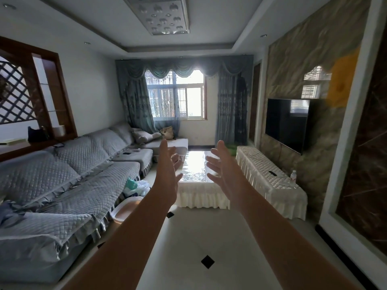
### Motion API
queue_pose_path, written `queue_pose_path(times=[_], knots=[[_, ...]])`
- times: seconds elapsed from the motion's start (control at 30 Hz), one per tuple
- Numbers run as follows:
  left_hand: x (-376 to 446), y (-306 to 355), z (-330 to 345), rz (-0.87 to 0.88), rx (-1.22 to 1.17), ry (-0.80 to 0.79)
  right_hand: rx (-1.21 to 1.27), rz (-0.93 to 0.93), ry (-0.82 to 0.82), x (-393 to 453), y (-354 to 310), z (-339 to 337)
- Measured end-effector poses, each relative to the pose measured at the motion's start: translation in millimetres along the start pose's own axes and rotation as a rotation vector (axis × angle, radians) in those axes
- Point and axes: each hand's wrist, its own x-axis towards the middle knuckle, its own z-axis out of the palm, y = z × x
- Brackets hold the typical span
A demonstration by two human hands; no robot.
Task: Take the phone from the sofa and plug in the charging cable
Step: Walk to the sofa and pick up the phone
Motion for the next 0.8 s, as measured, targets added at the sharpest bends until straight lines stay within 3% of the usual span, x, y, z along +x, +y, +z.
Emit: queue_pose_path(times=[0.4,0.6,0.8], knots=[[155,-34,-11,0.029,0.110,0.117,0.092,0.056,-0.120,164,39,14],[224,-52,-25,0.016,-0.021,0.197,0.169,0.099,-0.195,269,73,24],[273,-38,-68,0.091,0.137,0.313,0.216,0.163,-0.296,334,99,55]])
